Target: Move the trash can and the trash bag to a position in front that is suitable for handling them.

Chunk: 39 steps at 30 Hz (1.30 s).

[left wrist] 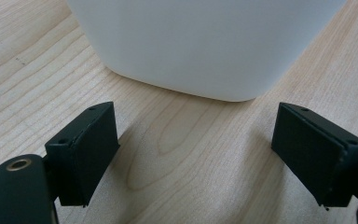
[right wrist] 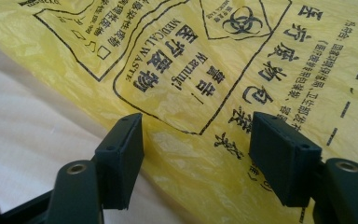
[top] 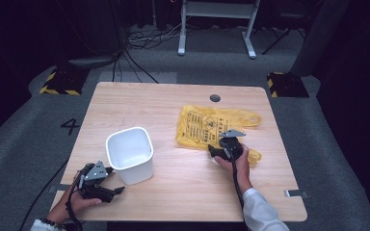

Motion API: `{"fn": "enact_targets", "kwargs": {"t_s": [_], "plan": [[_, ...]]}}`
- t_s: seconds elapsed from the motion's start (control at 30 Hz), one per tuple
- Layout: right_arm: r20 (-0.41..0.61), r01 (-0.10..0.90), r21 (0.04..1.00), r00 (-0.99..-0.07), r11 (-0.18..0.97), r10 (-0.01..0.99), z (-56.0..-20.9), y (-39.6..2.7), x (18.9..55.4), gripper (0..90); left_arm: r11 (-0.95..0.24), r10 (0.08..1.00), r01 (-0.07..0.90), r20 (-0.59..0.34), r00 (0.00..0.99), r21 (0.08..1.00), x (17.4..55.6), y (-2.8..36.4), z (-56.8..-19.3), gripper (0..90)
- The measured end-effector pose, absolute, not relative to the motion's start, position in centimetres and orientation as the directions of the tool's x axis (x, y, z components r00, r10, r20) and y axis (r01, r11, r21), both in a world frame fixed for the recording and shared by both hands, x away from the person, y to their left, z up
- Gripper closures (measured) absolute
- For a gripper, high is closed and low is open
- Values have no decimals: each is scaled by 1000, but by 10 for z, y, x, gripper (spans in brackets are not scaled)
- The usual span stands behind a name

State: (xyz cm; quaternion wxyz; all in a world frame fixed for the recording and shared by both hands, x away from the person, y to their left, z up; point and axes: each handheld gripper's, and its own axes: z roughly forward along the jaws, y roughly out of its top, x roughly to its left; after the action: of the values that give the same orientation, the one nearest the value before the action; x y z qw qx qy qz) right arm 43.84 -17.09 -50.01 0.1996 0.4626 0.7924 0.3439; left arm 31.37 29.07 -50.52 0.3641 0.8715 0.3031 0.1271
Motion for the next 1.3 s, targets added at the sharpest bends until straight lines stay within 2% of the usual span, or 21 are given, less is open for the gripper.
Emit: {"fn": "enact_targets", "kwargs": {"t_s": [0.13,0.17,0.2,0.3,0.5,0.67,0.77,0.93,1.13,1.23,1.3], "plan": [[3,588,689,-588,425,809,-495,-191,430,360,-551,621,436,1,784,712,314,291,-505,144],[3,592,667,-609,452,793,-492,-199,428,399,-551,621,435,1,784,712,314,291,-505,144],[-4,606,646,-605,464,796,-489,-206,426,441,-551,621,435,1,784,712,314,291,-505,144],[-32,603,642,-596,473,802,-480,-226,418,478,-552,619,434,2,785,712,314,291,-505,144],[-83,598,716,-440,361,894,-468,-252,410,437,-552,619,433,2,786,712,314,291,-505,144],[39,577,796,-351,183,936,-466,-258,415,385,-553,618,433,1,786,712,314,291,-505,144],[76,603,789,-287,118,955,-472,-250,427,362,-549,619,437,-5,786,712,314,290,-505,144],[52,684,719,-233,126,971,-491,-237,443,353,-549,619,437,-5,786,712,314,290,-505,144],[36,683,710,-278,171,960,-497,-230,445,340,-549,619,437,-5,785,712,314,290,-505,144],[14,623,740,-391,254,920,-501,-221,443,331,-549,619,437,-5,786,712,314,290,-505,144],[4,568,754,-507,330,862,-503,-212,440,350,-549,619,437,-6,786,712,314,290,-505,144]]}}
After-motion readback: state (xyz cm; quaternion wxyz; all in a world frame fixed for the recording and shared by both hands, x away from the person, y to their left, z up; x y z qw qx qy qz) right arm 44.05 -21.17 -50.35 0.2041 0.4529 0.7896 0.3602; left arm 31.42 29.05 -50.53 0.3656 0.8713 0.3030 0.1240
